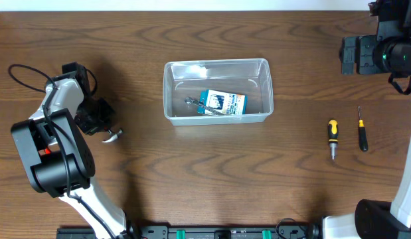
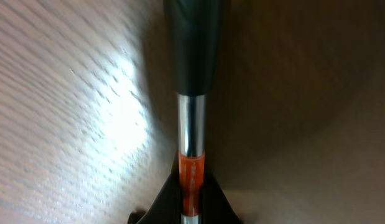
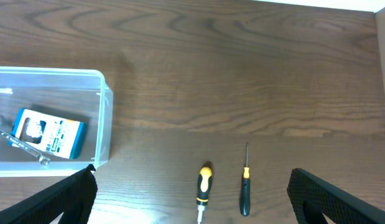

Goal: Pack container
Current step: 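Carry the hammer right and release it into the container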

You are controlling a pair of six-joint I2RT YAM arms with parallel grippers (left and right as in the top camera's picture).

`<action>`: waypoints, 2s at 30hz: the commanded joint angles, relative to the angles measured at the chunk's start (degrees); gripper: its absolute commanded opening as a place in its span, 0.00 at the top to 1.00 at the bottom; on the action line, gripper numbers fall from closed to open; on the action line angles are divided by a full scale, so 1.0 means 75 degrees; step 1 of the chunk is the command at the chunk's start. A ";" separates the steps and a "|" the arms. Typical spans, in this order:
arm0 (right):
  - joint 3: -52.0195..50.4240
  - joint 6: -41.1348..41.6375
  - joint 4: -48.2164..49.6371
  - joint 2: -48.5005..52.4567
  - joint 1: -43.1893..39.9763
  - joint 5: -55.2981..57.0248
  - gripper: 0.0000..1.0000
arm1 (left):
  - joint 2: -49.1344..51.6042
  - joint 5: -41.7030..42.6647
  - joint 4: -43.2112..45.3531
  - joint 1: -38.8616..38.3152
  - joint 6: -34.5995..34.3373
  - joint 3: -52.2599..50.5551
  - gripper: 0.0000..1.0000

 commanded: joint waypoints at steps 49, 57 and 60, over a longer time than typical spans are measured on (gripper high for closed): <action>-0.0032 -0.0140 0.0026 0.0003 -0.0032 -0.0055 0.01 | -0.0117 0.0385 0.0752 -0.6129 0.9390 0.1781 0.37; -0.0032 -0.0140 0.0026 0.0003 -0.0032 -0.0055 0.01 | -0.1734 -0.0880 0.0644 -0.6076 0.8632 0.1786 0.20; -0.0032 -0.0140 0.0026 0.0003 -0.0032 -0.0055 0.01 | -0.2742 -0.1763 0.0609 -0.5753 0.7886 0.1789 0.10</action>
